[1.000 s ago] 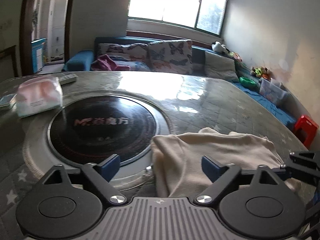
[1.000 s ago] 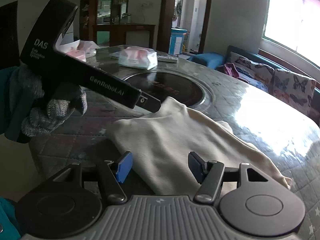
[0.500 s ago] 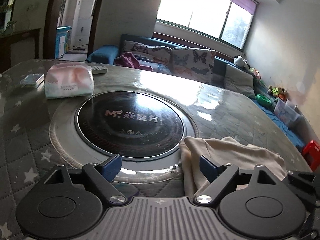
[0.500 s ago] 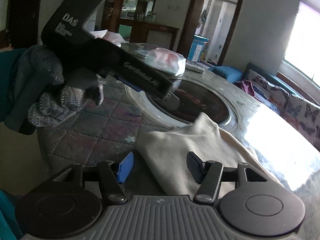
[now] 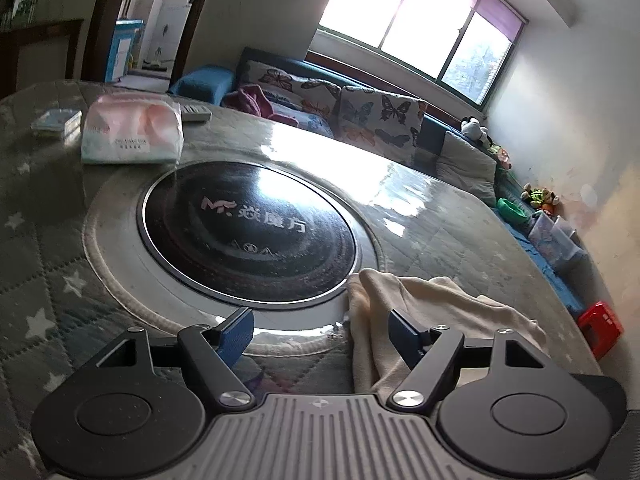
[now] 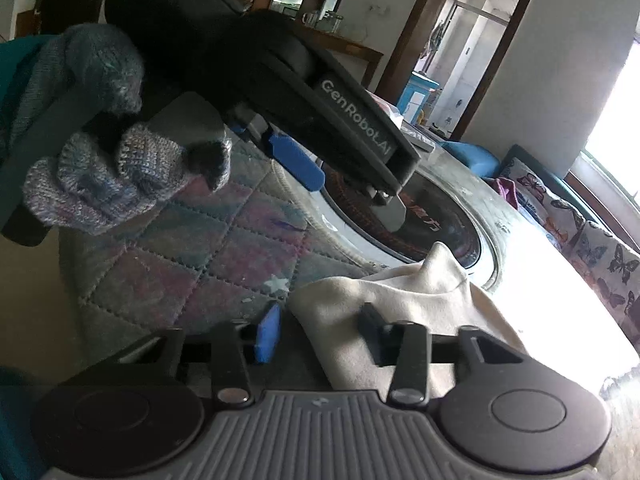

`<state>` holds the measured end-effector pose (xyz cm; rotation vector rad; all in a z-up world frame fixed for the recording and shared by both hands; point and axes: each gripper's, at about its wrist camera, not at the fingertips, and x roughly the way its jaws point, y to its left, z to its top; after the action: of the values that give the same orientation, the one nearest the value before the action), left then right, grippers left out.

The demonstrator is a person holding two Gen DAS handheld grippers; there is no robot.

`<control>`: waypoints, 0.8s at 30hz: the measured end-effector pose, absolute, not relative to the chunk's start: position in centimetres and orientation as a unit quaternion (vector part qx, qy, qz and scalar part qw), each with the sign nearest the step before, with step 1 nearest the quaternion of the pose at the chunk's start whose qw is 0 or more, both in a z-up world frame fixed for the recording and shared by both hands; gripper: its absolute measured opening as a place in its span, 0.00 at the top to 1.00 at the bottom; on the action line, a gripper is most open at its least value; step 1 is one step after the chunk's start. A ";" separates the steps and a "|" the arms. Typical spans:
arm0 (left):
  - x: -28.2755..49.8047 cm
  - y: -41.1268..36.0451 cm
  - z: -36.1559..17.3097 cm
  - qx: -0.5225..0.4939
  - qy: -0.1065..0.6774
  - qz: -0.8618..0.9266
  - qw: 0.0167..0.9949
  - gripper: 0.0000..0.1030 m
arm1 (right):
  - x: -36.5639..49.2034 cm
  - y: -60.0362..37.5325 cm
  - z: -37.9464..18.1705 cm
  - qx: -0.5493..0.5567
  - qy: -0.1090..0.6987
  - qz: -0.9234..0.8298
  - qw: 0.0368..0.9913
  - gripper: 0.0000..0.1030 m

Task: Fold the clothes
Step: 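Grasp the edge of the cream bundle with the left gripper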

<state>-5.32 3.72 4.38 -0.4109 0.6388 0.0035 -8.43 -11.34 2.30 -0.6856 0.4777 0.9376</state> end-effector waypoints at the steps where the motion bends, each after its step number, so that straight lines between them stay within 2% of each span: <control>1: -5.2 3.7 4.3 -0.203 0.314 -0.001 0.927 0.26 | -8.3 -11.4 2.2 -0.317 0.226 0.438 0.810 0.68; 3: -5.1 3.4 4.3 -0.209 0.317 -0.007 0.925 0.26 | -8.0 -11.5 2.2 -0.308 0.230 0.439 0.812 0.78; 8: -4.5 3.2 4.2 -0.238 0.326 -0.019 0.915 0.26 | -6.7 -12.6 3.1 -0.249 0.253 0.445 0.822 0.91; 15: -3.3 3.4 3.7 -0.308 0.346 -0.024 0.886 0.24 | -4.6 -14.8 5.0 -0.148 0.285 0.452 0.832 0.93; 24: -2.3 3.2 2.3 -0.387 0.367 -0.037 0.845 0.24 | -3.7 -16.9 6.0 -0.105 0.282 0.458 0.836 0.94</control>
<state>-2.31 3.23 2.26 -0.8162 0.7752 -0.0776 -3.72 -16.91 6.03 -0.2217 0.5965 0.9706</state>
